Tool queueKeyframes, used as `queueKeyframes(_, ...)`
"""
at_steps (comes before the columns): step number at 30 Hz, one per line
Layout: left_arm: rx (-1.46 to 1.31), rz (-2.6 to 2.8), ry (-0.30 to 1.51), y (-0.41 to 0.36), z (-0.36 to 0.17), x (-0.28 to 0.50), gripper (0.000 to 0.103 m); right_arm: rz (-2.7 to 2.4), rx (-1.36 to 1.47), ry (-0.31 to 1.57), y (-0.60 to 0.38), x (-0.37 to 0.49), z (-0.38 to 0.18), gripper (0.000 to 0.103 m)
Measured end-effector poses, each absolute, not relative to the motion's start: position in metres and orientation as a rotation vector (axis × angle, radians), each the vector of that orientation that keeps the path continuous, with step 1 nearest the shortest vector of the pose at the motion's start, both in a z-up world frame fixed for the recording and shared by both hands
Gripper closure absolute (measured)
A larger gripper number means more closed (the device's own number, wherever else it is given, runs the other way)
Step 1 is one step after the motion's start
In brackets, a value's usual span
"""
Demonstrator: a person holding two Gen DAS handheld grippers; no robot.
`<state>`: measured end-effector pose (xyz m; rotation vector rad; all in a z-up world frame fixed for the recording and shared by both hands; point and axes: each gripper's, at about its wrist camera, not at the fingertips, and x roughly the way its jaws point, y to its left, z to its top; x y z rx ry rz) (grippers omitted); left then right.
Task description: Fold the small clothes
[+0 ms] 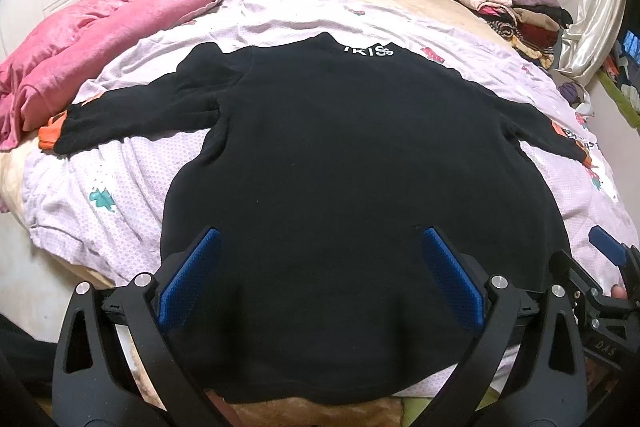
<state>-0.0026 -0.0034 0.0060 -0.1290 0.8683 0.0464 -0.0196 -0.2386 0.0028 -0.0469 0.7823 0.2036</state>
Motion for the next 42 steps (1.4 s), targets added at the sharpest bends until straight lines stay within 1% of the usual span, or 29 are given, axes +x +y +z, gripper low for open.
queueKeyframes(8,-0.130,0.046,0.869,-0.003,0.006,0.000,0.009,0.206,-0.041,0.777,-0.238,-0.015,0.007,0.004)
queueKeyframes(17,-0.139,0.052,0.875,0.002,0.012,0.024,0.009,0.189,-0.036,0.757,-0.236,0.004,0.016,0.004)
queueKeyframes(32,-0.137,0.058,0.868,-0.005,0.027,0.085,0.009,0.165,0.020,0.747,-0.252,0.064,0.027,0.004)
queueKeyframes(42,-0.153,0.033,0.876,-0.016,0.033,0.126,0.009,0.088,0.109,0.788,-0.290,0.111,0.023,0.004)
